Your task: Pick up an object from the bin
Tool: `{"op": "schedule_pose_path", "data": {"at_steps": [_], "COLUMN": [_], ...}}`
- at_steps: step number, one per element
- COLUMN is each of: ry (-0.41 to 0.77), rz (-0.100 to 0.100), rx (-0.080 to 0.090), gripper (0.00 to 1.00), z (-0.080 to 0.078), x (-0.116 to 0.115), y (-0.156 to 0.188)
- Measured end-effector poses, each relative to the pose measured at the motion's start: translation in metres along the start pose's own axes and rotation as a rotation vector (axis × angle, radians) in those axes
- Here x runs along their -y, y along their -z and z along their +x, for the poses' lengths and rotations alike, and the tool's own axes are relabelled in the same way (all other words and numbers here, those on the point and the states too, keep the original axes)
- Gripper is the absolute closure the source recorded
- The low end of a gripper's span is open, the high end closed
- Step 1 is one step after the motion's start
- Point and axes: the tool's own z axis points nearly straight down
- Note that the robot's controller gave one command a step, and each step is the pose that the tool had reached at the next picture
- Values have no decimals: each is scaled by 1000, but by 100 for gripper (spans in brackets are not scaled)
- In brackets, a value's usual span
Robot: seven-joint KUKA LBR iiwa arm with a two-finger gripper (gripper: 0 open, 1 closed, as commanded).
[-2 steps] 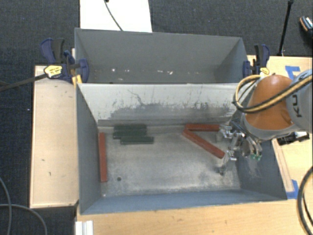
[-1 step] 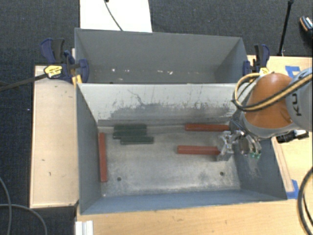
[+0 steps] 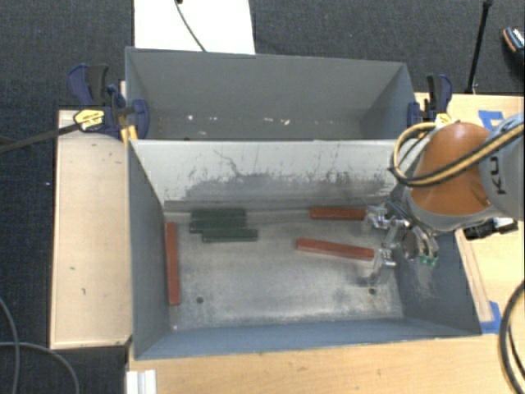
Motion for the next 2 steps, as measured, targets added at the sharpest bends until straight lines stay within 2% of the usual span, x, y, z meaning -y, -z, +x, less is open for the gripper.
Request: {"op": "schedule_pose_path", "data": {"at_steps": [1, 2], "ry": [1, 201], "rz": [0, 2], "rx": [0, 8], "gripper": [100, 100], "z": [0, -13], "x": [0, 3], "y": [0, 148]}}
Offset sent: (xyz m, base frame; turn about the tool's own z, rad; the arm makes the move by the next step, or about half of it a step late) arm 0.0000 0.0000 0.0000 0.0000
